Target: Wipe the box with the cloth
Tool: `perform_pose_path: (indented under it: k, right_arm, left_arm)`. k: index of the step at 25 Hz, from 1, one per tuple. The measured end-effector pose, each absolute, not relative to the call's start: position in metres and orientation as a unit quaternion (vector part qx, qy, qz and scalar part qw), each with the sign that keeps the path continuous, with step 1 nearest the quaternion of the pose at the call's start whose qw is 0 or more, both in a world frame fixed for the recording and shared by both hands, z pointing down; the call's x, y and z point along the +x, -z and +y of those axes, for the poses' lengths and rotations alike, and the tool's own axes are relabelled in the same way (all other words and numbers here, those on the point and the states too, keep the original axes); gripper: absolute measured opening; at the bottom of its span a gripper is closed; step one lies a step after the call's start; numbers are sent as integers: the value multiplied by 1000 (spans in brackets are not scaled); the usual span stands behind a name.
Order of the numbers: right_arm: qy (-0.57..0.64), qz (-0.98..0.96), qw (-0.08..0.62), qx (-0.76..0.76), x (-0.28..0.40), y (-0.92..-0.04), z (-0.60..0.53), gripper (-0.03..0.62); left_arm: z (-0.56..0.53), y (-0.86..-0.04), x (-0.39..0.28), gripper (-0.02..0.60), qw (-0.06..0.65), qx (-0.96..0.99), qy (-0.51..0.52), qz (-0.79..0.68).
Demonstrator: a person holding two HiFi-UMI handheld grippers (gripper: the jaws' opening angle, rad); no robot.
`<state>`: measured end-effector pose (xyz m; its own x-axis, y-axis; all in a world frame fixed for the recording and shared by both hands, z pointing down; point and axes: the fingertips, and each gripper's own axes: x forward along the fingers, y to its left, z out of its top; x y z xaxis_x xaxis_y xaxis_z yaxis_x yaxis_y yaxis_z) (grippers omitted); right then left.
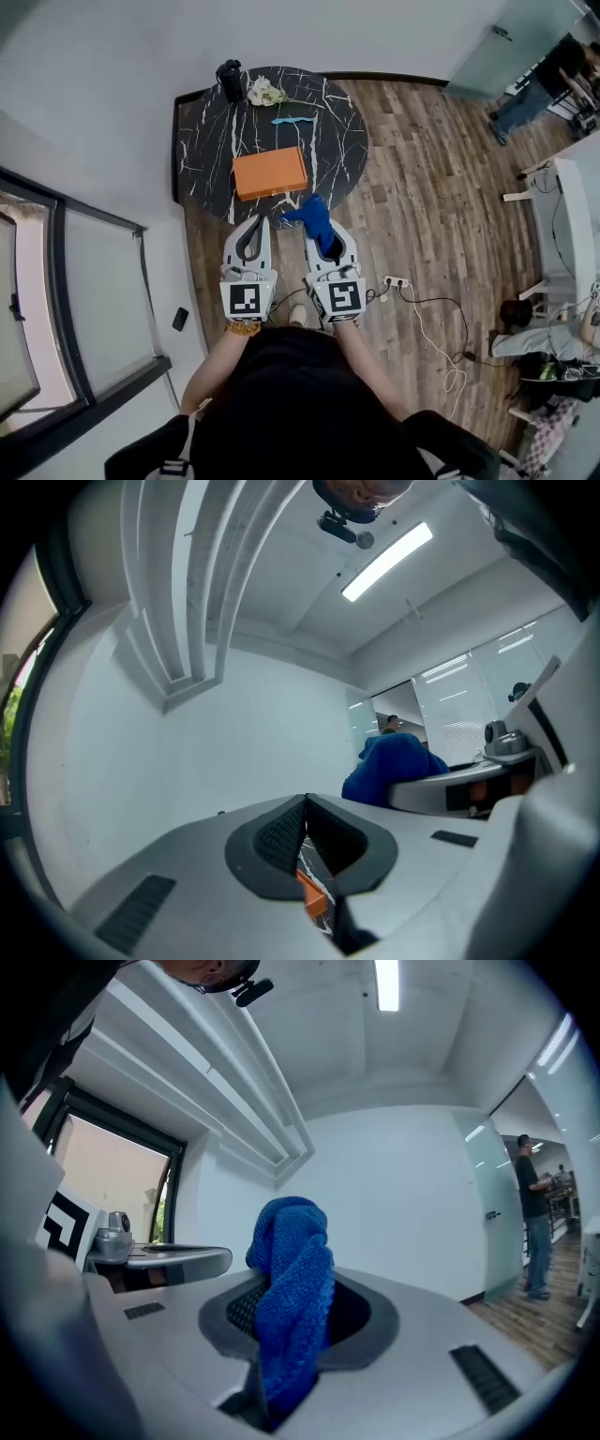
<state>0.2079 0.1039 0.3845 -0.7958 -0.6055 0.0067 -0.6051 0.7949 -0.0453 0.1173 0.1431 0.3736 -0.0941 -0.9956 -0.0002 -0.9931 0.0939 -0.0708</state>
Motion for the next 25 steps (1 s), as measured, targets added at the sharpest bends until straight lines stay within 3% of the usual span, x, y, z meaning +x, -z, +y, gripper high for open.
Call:
perform_pose_path:
  k: [7, 25]
  right_arm:
    - [36, 930, -29, -365, 160, -400, 48, 77]
    - [151, 850, -193, -467, 46, -540, -46, 78]
  left_arm:
    - [91, -383, 61, 6, 0, -709, 46, 704]
    - [23, -517, -84, 6, -177, -838, 128, 501]
